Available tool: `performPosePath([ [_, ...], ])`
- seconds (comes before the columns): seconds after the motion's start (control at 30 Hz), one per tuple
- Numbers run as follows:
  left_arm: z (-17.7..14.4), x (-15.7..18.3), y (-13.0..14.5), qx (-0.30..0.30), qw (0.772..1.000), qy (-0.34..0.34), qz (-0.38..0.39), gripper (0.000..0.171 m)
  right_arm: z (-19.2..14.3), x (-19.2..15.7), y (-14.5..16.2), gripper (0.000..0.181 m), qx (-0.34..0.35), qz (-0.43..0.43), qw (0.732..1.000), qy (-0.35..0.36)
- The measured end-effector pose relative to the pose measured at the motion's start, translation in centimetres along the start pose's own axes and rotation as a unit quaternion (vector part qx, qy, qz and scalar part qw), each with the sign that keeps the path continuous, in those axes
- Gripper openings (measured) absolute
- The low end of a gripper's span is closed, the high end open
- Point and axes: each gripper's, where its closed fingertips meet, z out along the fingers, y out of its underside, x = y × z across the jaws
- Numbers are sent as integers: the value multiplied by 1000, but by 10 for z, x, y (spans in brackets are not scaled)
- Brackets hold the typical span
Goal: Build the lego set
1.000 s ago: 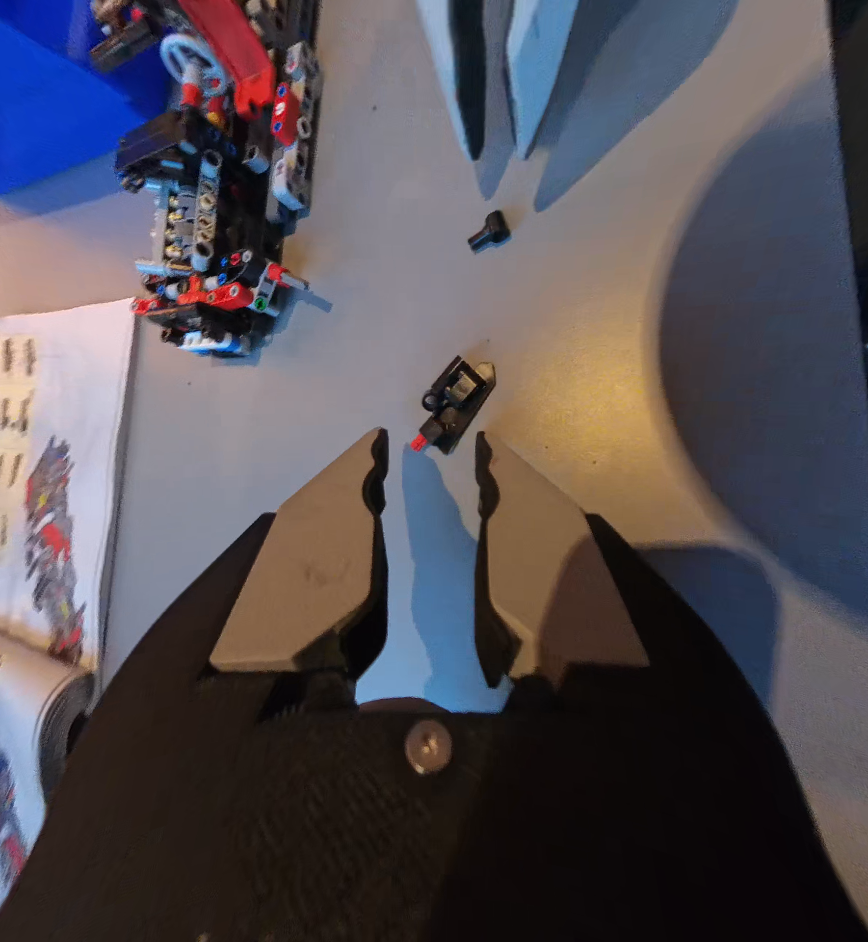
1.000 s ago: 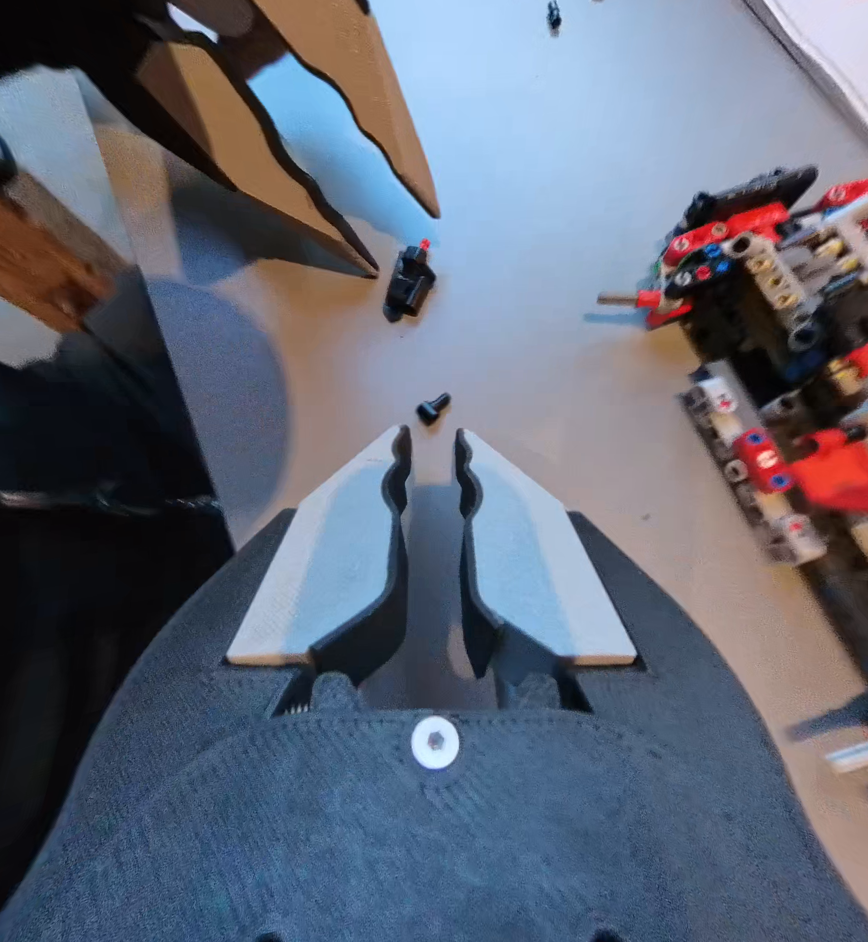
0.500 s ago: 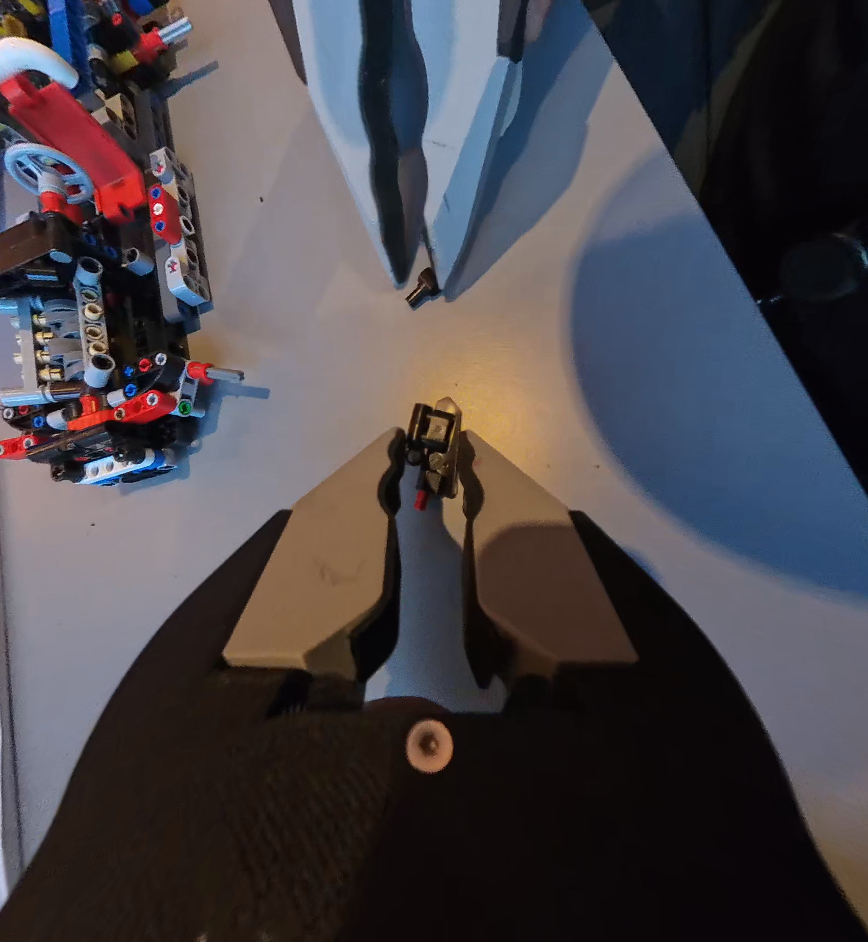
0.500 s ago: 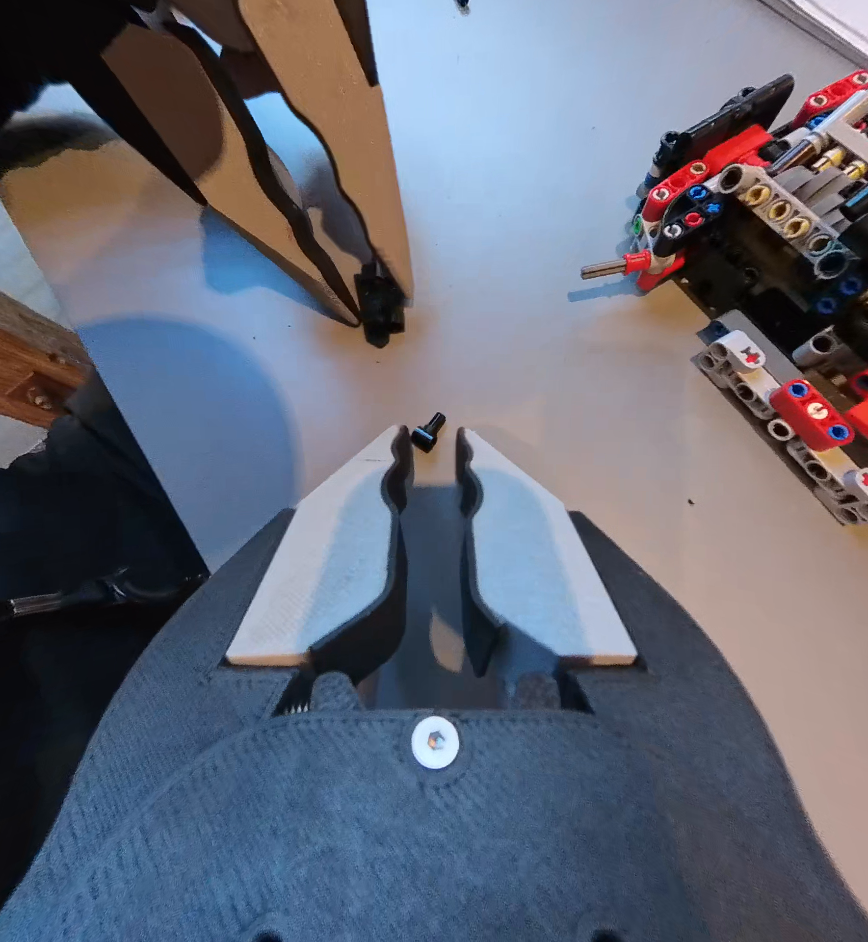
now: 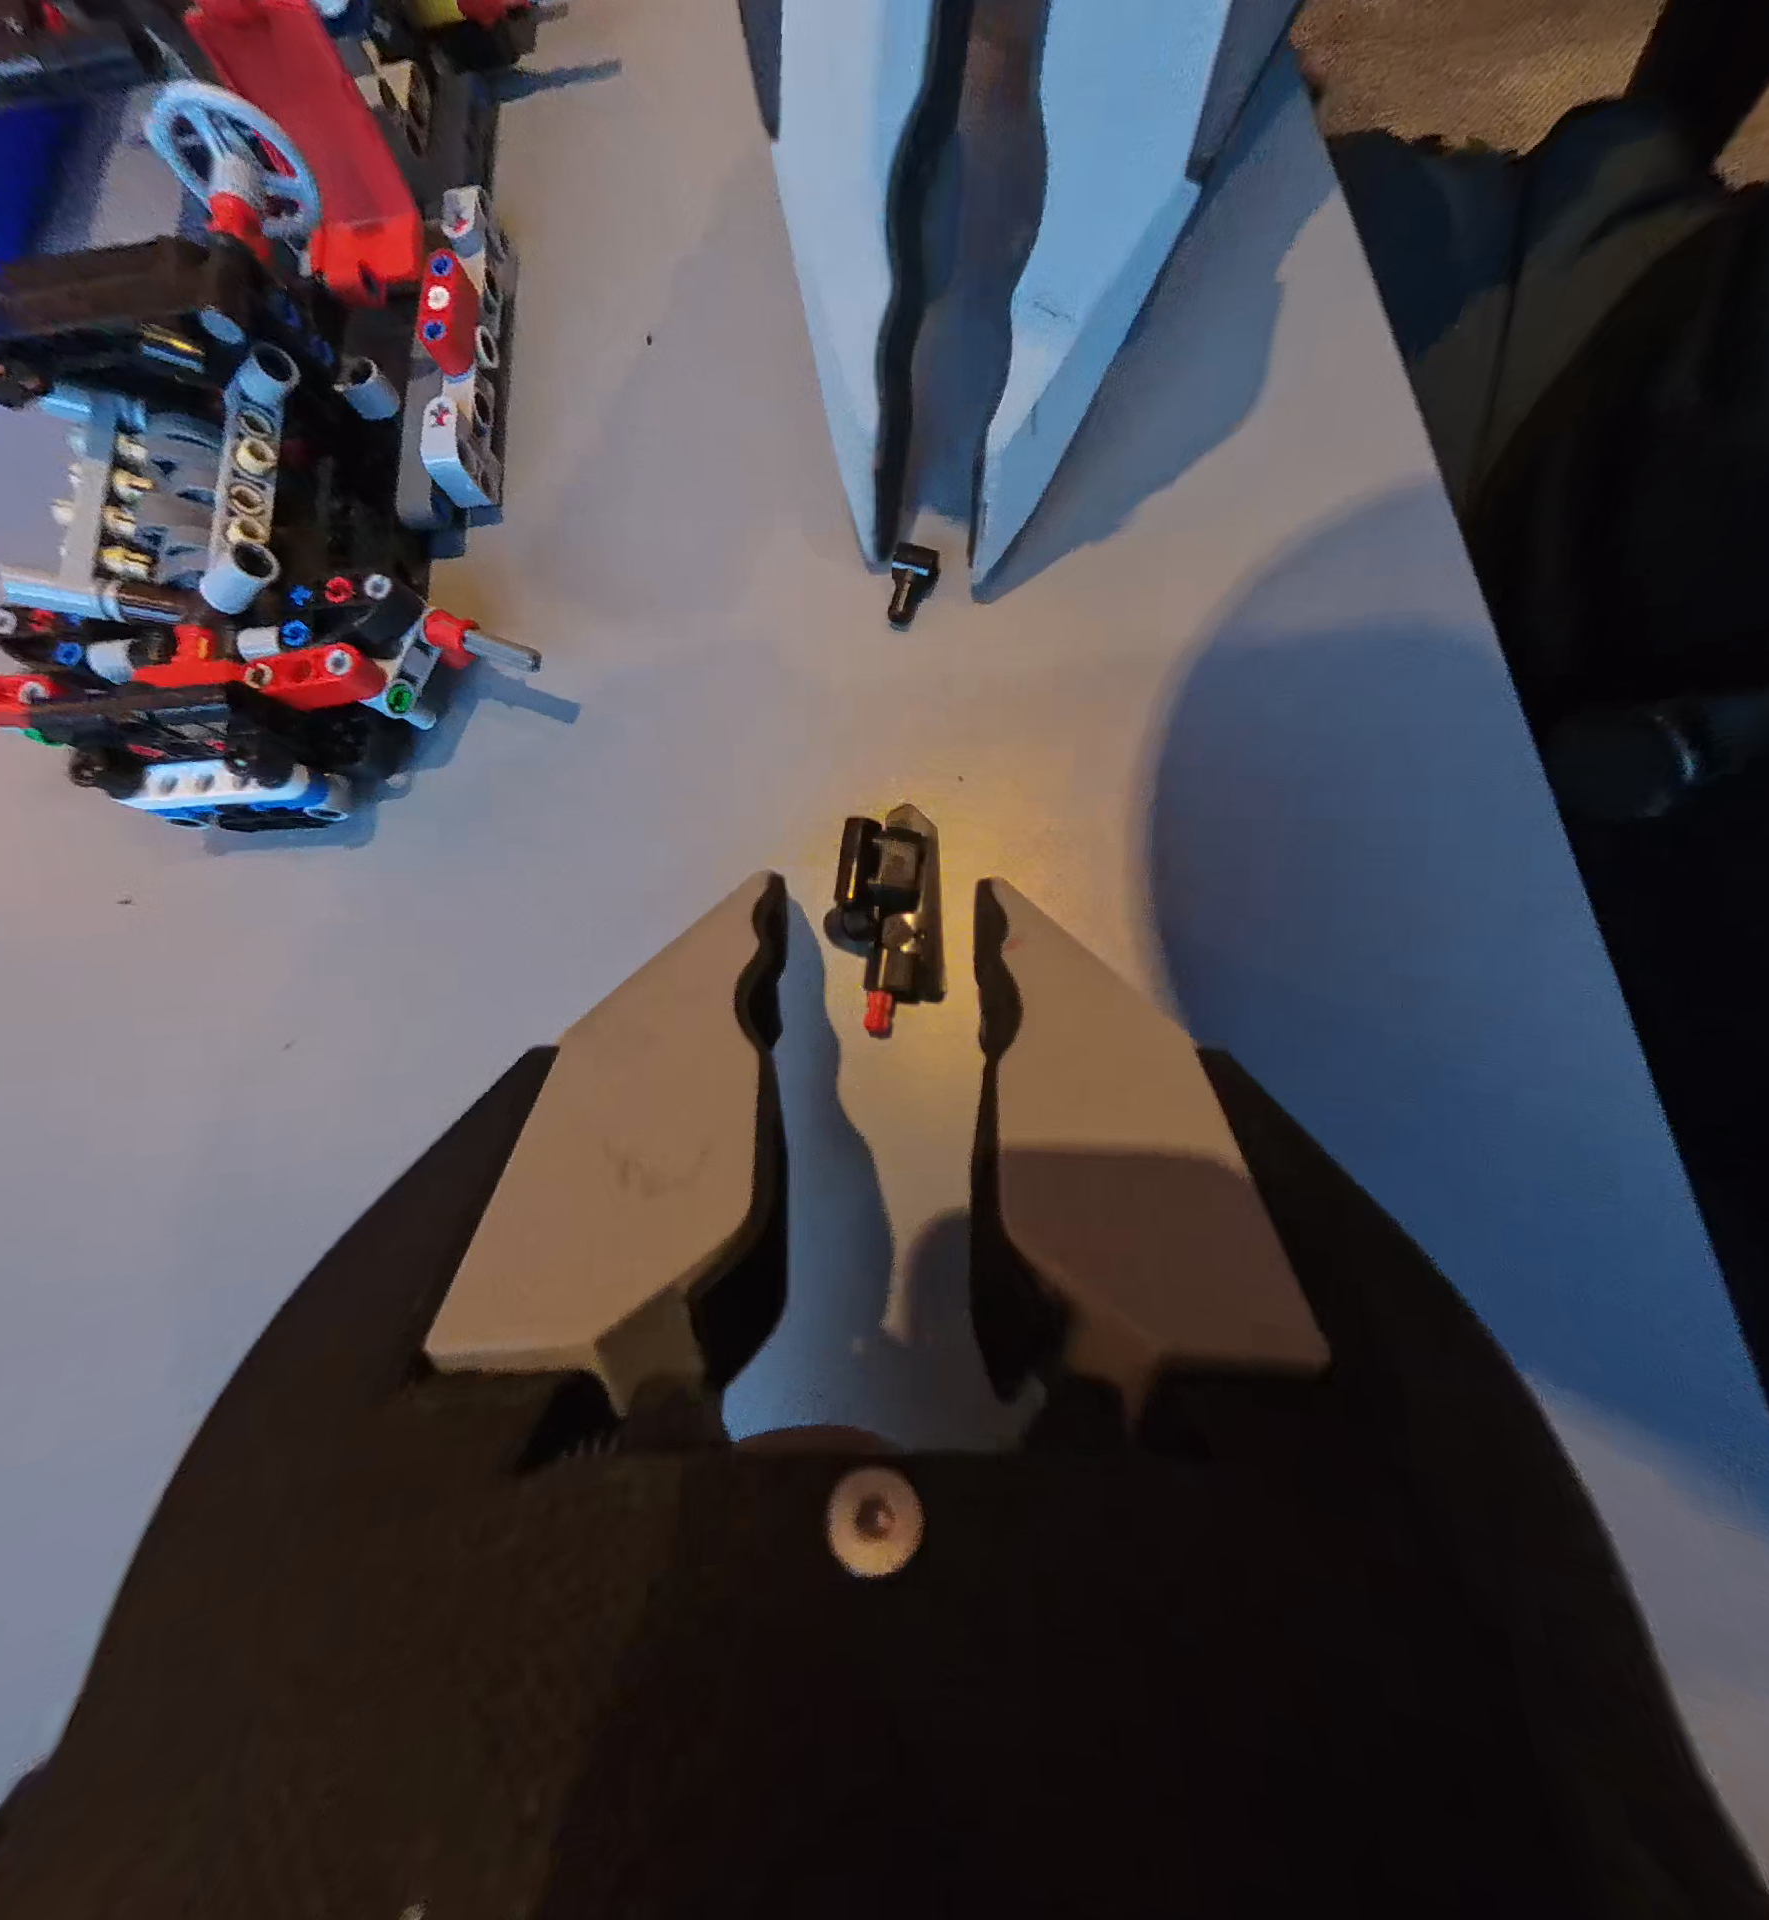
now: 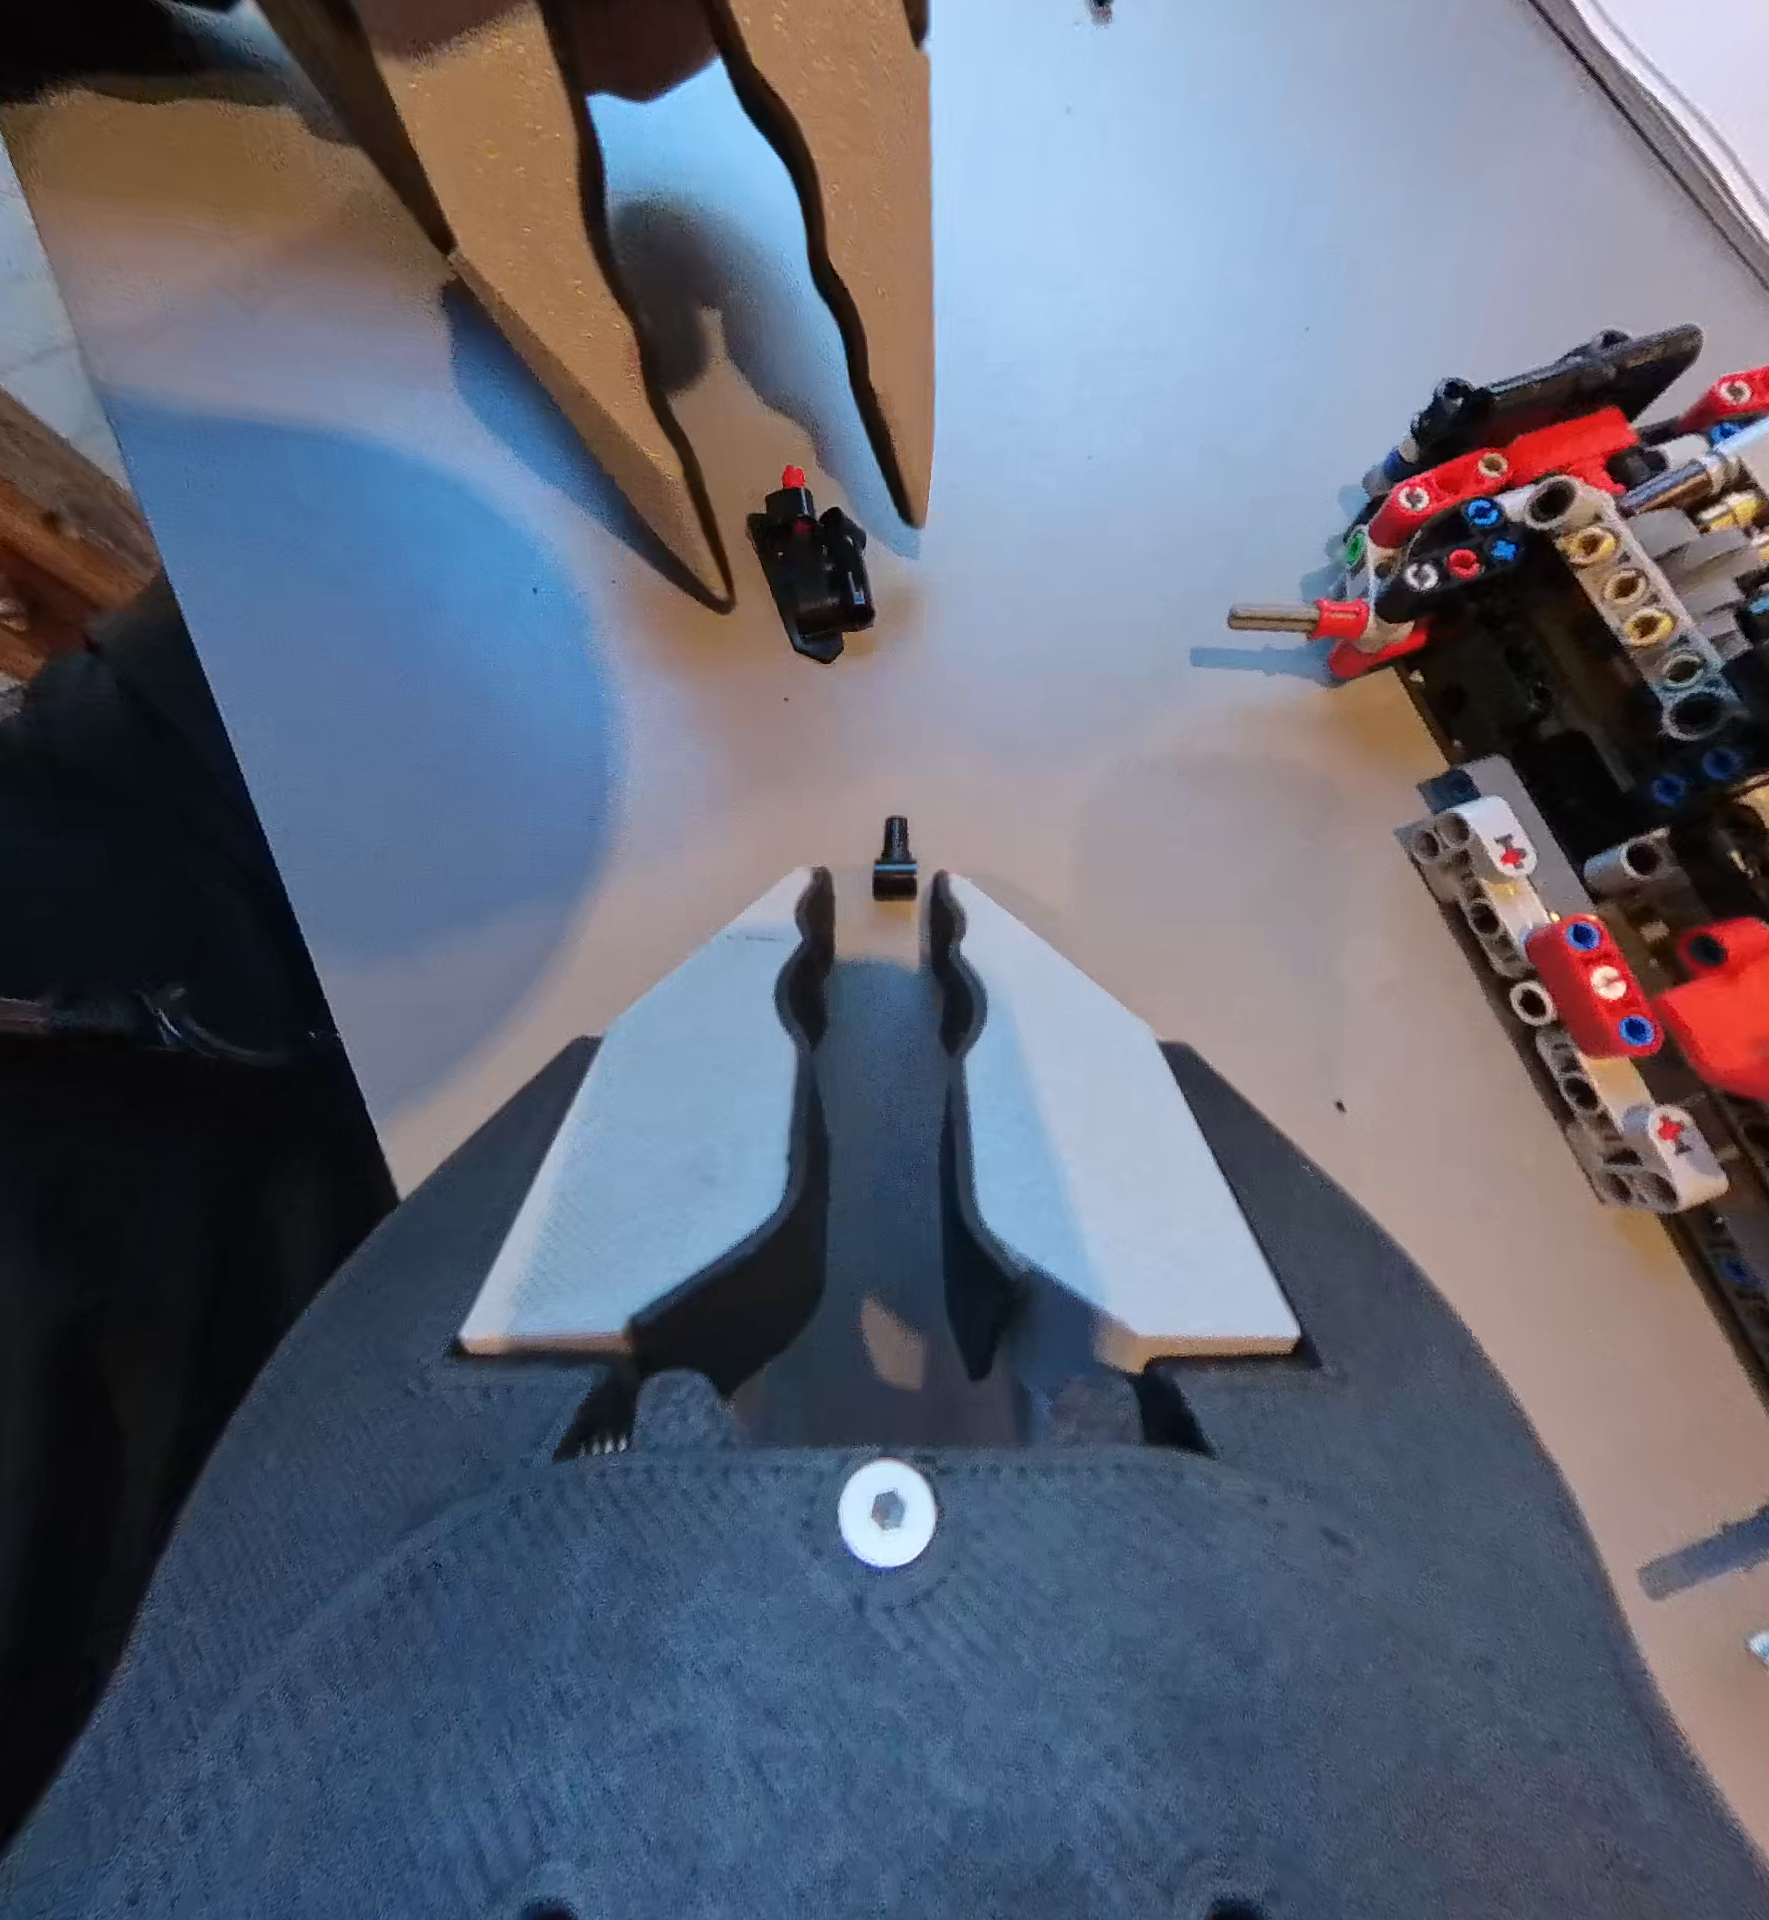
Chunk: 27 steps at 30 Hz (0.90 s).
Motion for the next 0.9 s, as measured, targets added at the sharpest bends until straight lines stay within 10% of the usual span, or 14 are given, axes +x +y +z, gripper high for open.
performPosePath([
  [0.9, 17, 10, -14, 38, 999, 32, -17, 16, 18, -11, -19, 4, 7, -70, 996, -60],
])
